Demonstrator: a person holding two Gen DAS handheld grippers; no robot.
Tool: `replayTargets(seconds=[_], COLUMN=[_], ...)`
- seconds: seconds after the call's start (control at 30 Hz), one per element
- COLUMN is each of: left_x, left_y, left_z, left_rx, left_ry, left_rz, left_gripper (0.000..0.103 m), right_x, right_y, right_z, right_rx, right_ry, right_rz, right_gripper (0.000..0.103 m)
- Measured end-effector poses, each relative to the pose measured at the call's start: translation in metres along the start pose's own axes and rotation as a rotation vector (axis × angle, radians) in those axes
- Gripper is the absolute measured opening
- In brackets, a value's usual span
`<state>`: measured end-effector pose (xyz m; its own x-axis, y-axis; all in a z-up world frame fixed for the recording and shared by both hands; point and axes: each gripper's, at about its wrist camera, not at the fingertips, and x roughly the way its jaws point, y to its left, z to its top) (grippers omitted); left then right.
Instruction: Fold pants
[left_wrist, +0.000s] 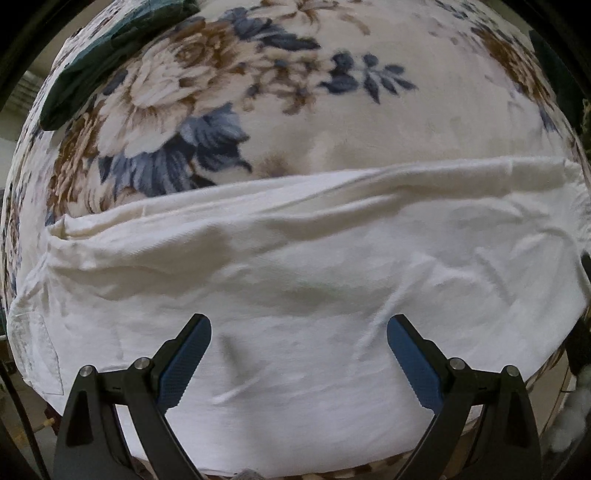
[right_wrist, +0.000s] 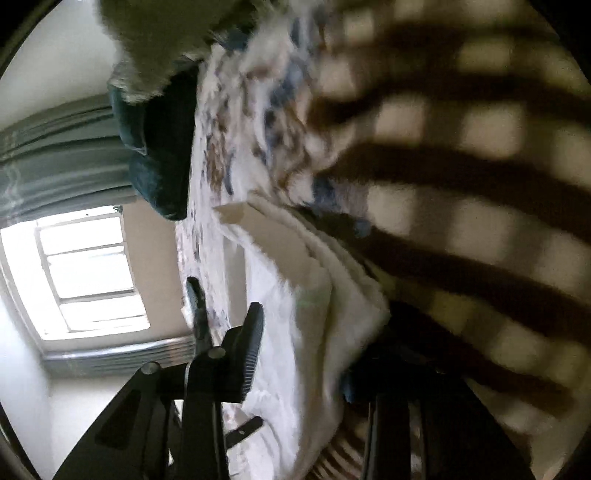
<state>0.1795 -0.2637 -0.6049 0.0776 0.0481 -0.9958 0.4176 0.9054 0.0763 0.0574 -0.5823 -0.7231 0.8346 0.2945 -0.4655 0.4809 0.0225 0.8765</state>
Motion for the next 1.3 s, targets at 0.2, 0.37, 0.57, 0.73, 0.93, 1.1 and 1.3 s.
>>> replayTargets(seconds=[0.2,0.37,0.57,0.73,0.93,1.1,1.3], left_x=[0.022,0.045,0.063,0.060,0.033,0.008,-0.013], left_y=[-0.016,-0.005,-0.007,0.004,0.019,0.072,0.155], left_z=[0.003,-0.004,-0.011,0.001,-0.009,-0.031,-0.071], left_rx=[-0.042,-0.071,-0.132,-0.119,-0.144,-0.264,-0.356], left_ry=[0.038,0.046,0.023,0.025,-0.030,-0.065,-0.096], left_rz=[-0.043,-0.098,-0.102,-0.092,-0.036,-0.068,-0.062], left_gripper=[0.098,0.103,0.103,0.103,0.103,0.103,0.103], right_x=[0.048,0.056,0.075,0.074,0.060,0.059,0.076], right_y=[0.014,0.011,0.010,0.026,0.072,0.129,0.210], right_z=[0.007,0.002,0.011,0.009,-0.004,-0.029,-0.111], right_rx=[-0.053,-0.046,-0.015,-0.071,-0.176,-0.300,-0.513], right_ry=[0.024,-0.009,0.058,0.035,-0.014,-0.051,-0.047], right_rz=[0.056,0.003,-0.002,-0.074,-0.137,-0.163,-0.178], right_gripper=[0.031,0.009,0.013,0.009,0.008,0.007,0.006])
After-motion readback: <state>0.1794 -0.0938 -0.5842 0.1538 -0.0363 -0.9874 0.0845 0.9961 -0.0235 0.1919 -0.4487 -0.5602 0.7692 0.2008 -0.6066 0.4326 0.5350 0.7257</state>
